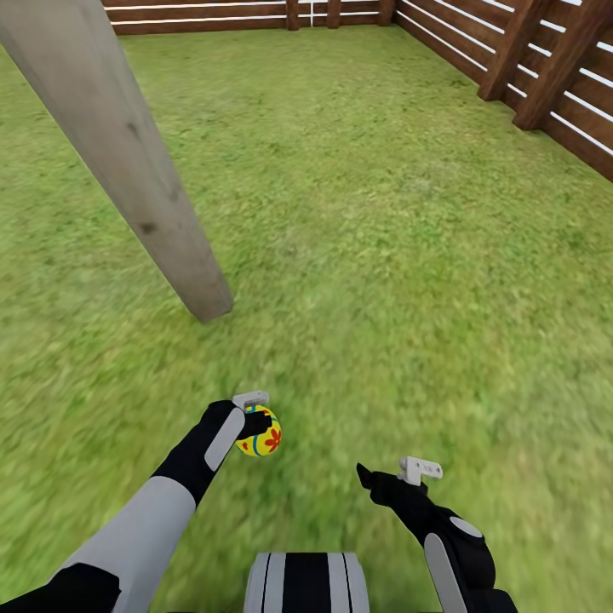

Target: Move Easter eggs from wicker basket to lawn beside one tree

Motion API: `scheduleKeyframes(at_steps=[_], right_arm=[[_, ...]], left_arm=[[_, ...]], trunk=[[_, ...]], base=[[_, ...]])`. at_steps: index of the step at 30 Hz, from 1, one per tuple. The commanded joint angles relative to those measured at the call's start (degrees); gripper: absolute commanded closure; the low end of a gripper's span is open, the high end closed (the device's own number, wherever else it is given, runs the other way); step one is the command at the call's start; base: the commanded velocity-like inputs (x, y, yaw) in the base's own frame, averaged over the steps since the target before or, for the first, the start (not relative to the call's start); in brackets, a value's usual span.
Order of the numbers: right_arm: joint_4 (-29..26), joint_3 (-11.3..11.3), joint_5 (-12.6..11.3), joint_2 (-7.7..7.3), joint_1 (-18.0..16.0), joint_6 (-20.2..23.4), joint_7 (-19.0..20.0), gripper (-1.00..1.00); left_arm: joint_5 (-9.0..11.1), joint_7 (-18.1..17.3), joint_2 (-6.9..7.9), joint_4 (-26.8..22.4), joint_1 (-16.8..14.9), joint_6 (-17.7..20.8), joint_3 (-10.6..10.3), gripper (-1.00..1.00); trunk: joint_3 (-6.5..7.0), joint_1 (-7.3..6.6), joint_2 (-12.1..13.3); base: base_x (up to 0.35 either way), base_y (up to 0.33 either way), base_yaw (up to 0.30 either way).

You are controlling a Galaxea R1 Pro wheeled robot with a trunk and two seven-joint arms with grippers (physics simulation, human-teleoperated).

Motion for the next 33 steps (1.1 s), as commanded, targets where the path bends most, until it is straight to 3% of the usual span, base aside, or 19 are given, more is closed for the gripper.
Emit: scheduleKeyframes(at_steps=[1, 14, 15, 24, 33], right_arm=[[-0.1, 0.0, -0.3, 0.01, 0.0, 0.3, -0.1, -1.00], [-0.1, 0.0, -0.3, 0.01, 0.0, 0.3, -0.1, -1.00], [-0.1, 0.0, -0.3, 0.01, 0.0, 0.3, -0.1, -1.00], [-0.1, 0.0, -0.3, 0.01, 0.0, 0.3, -0.1, -1.00], [-0.1, 0.0, -0.3, 0.01, 0.0, 0.3, -0.1, -1.00]], left_arm=[[1.1, 0.5, 0.05, 2.0, 0.0, -0.4, -0.2, 1.00], [1.1, 0.5, 0.05, 2.0, 0.0, -0.4, -0.2, 1.00], [1.1, 0.5, 0.05, 2.0, 0.0, -0.4, -0.2, -1.00], [1.1, 0.4, 0.05, 2.0, 0.0, -0.4, -0.1, -1.00], [1.1, 0.5, 0.05, 2.1, 0.0, -0.4, -0.1, -1.00]], trunk=[[-0.05, 0.02, 0.0], [-0.49, 0.08, 0.0], [-0.49, 0.08, 0.0], [-0.49, 0.08, 0.0], [1.50, -0.16, 0.1]], base=[[0.000, 0.000, 0.000], [0.000, 0.000, 0.000], [0.000, 0.000, 0.000], [0.000, 0.000, 0.000], [0.000, 0.000, 0.000]])
